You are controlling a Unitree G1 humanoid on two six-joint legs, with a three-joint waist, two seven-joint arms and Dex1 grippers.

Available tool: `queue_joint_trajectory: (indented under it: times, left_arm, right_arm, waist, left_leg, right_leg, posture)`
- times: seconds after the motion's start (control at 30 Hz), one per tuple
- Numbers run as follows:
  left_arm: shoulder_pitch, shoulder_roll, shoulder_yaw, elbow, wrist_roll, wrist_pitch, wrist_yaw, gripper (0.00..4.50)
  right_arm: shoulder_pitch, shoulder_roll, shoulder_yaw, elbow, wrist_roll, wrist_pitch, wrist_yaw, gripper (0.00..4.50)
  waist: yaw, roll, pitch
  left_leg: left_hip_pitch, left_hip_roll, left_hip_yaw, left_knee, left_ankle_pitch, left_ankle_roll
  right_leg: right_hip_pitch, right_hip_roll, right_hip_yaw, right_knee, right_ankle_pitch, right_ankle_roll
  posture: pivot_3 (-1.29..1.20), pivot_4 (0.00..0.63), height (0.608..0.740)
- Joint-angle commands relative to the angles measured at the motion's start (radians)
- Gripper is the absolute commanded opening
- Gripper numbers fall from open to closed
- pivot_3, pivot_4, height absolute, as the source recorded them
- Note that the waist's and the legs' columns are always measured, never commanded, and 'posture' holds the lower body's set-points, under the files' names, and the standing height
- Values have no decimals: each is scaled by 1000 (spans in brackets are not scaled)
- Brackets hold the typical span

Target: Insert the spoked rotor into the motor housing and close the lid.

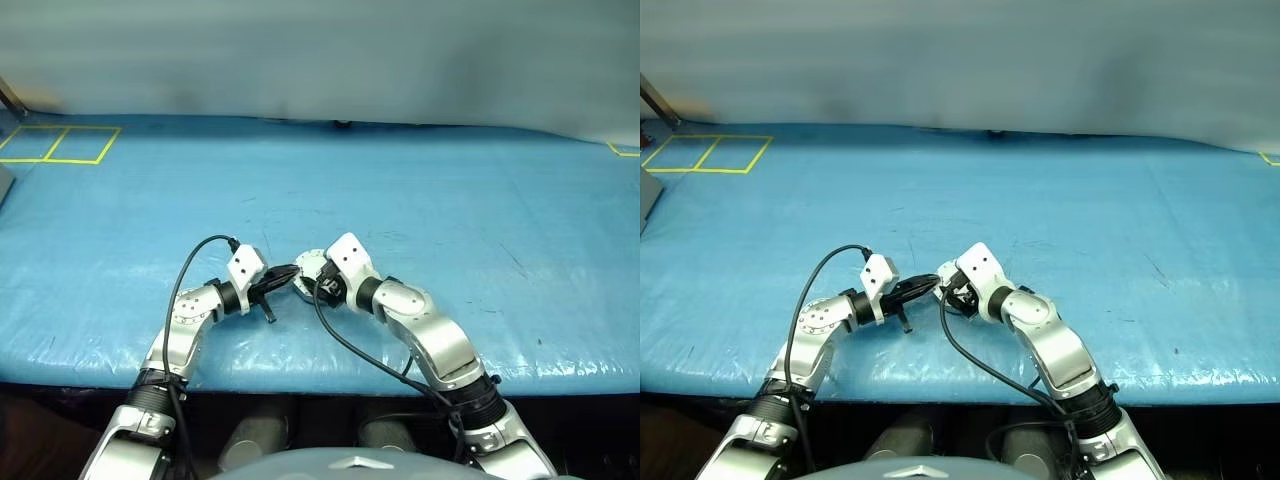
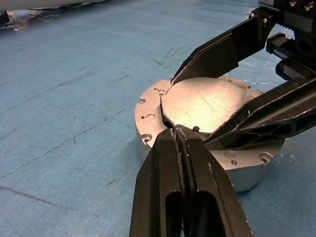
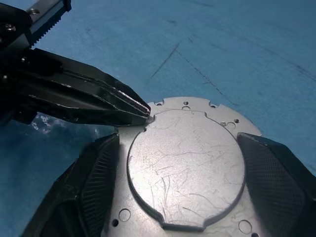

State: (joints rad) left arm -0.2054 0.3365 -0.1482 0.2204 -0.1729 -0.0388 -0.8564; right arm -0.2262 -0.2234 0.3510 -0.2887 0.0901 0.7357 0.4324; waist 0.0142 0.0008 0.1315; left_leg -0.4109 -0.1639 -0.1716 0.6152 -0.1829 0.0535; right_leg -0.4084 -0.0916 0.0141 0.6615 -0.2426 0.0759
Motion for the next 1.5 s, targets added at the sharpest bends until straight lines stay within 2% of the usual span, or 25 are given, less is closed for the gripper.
queue_joint_trajectory:
  times: [0.03, 0.17, 0.37, 0.5, 0.67, 0.87, 1.1, 1.2, 1.43, 1.47, 1.5]
  left_arm:
    - [25, 13, -16, 10, 20, 10, -4, 0]
    - [31, 14, -17, 5, 19, 9, -5, 0]
    - [36, 12, -21, 0, 16, 5, -8, 0]
    - [38, 10, -24, -1, 16, -1, -10, 0]
    - [37, 9, -25, -1, 17, -7, -11, 0]
    - [34, 10, -24, 0, 20, -11, -9, 0]
    - [35, 15, -23, -3, 22, -12, -7, 0]
    - [36, 17, -23, -1, 24, -14, -6, 0]
    - [38, 16, -18, -3, 15, -12, -9, 0]
    - [38, 15, -18, -3, 14, -11, -9, 0]
    - [38, 13, -16, -4, 12, -12, -7, 0]
  right_arm:
    - [45, 12, -56, -41, 97, 32, 49, 4481]
    - [67, 49, -151, -98, 207, 43, 66, 4481]
    - [65, 103, -312, -119, 315, 101, -6, 4481]
    - [73, 117, -399, -112, 377, 172, -58, 4481]
    - [101, 160, -510, -96, 526, 277, -76, 4481]
    - [116, 216, -600, -24, 671, 376, -102, 4481]
    - [114, 247, -632, 74, 722, 395, -144, 4481]
    - [116, 259, -641, 98, 758, 397, -142, 3860]
    - [118, 251, -633, 110, 805, 396, -155, 1563]
    - [119, 245, -625, 110, 803, 395, -156, 1320]
    - [121, 243, -621, 112, 805, 393, -158, 1271]
  waist:
    - [1, 0, 0]
    - [0, 0, 0]
    - [2, 1, 1]
    - [2, 1, 1]
    - [2, 2, 2]
    - [2, 3, 2]
    - [0, 3, 2]
    - [0, 3, 3]
    - [-2, 4, 3]
    - [-1, 5, 3]
    - [0, 5, 3]
  left_leg:
    - [0, 0, 0, 0, 0, 0]
    - [-1, 0, 0, -1, 0, 0]
    - [-1, 0, 0, -2, 0, 0]
    - [-2, 0, 0, -2, 0, 0]
    - [-2, 0, 0, -3, 0, 0]
    - [-2, 0, 0, -3, 0, 1]
    - [-2, 0, 0, -3, 0, 1]
    - [-2, 0, 0, -3, 0, 1]
    - [-2, 0, 0, -3, 0, 1]
    - [-2, 0, 0, -3, 0, 1]
    - [-2, 0, 0, -3, 0, 1]
  right_leg:
    - [0, 0, 0, 0, 0, 0]
    - [0, 0, 0, -1, 0, 0]
    - [-2, 0, 0, -1, 0, -1]
    - [-2, -1, 0, -2, 0, -1]
    - [-3, -1, 0, -2, 0, -2]
    - [-2, -1, 0, -2, 0, -1]
    - [-3, -1, 0, -2, 0, -2]
    - [-2, -1, 0, -2, -1, -1]
    - [-3, -1, 0, -2, -1, -1]
    - [-3, -1, 0, -2, -1, -1]
    - [-2, -1, 0, -2, -1, -1]
  posture:
    - [0, 150, 740]
    - [0, 150, 740]
    - [0, 150, 740]
    - [0, 150, 740]
    - [0, 150, 740]
    - [0, 150, 740]
    - [0, 150, 740]
    - [0, 150, 740]
    - [0, 150, 740]
    - [0, 150, 740]
    - [0, 150, 740]
